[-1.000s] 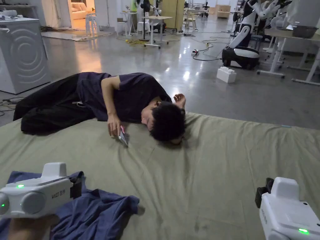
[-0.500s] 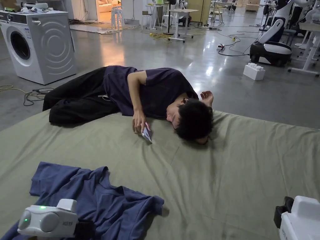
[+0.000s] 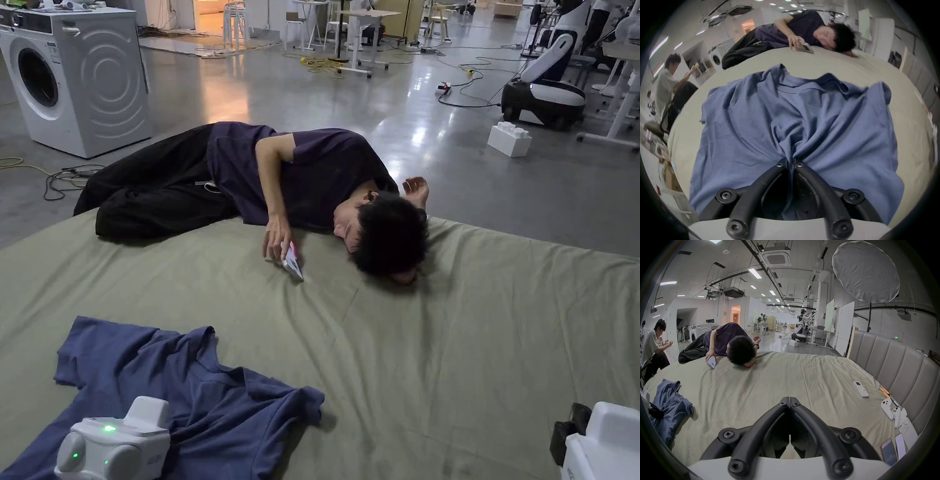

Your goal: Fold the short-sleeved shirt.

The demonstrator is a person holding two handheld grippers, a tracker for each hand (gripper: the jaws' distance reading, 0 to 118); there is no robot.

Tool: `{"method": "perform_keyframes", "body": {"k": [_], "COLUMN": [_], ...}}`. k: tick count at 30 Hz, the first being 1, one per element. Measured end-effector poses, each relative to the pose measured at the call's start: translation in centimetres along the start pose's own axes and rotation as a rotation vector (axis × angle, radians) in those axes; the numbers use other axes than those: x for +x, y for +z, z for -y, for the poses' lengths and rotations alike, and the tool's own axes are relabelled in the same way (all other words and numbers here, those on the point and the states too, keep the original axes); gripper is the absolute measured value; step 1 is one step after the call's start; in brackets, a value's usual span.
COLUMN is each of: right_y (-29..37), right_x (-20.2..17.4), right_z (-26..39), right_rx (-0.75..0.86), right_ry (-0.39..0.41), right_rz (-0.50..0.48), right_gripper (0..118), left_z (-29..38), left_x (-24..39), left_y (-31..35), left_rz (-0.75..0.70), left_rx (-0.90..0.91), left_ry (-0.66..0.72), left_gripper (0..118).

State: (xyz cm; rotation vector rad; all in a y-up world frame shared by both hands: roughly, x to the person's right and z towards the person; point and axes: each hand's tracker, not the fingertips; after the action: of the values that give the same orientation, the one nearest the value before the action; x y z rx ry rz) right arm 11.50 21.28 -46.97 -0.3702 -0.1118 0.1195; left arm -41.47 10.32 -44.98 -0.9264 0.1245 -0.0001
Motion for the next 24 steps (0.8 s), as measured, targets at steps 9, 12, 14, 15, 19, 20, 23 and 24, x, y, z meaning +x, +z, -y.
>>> {"method": "perform_keyframes", "body": {"k": [9,12,14,15,19,20,23,24], "right_y": [0.9,1.5,1.9,2.2,3.1,3.4,4.3,4.6], "right_x": [1.0,1.7,2.3,2.6,4.5,5.0,6.7,7.2], "right_z": [-1.0,-1.7,-2.2,-2.4,-3.1,-3.3,-3.6,-3.7], "right_rx": [0.031,0.06,0.072,0.08,0.11,0.117,0.137,0.141], "right_ry": [-0.024,-0.027,-0.036,-0.042,-0.06,-0.065,-0.08,-0.083], "right_rz": [0.005,0.016,0.022,0.028,0.055,0.064,0.09,0.098], "right_gripper": [0,0,0,0,0,0,0,0], "left_z": [-2.8,-5.3,-7.1,-8.2,-12.3,-13.2,-15.3,-16.0], "left_x": [0.2,1.0,2.0,2.7,6.2,7.2,11.7,13.3], "left_y": [5.4,7.8,9.6,10.9,15.0,15.9,19.0,19.8], "left_rz": [0.075,0.118,0.132,0.16,0.237,0.255,0.334,0.352], "left_rx": [0.26,0.351,0.413,0.449,0.561,0.588,0.648,0.667], "left_ry": [0.101,0.119,0.107,0.091,0.026,0.001,-0.058,-0.081], "left_gripper": [5,5,5,5,5,5,5,5]}}
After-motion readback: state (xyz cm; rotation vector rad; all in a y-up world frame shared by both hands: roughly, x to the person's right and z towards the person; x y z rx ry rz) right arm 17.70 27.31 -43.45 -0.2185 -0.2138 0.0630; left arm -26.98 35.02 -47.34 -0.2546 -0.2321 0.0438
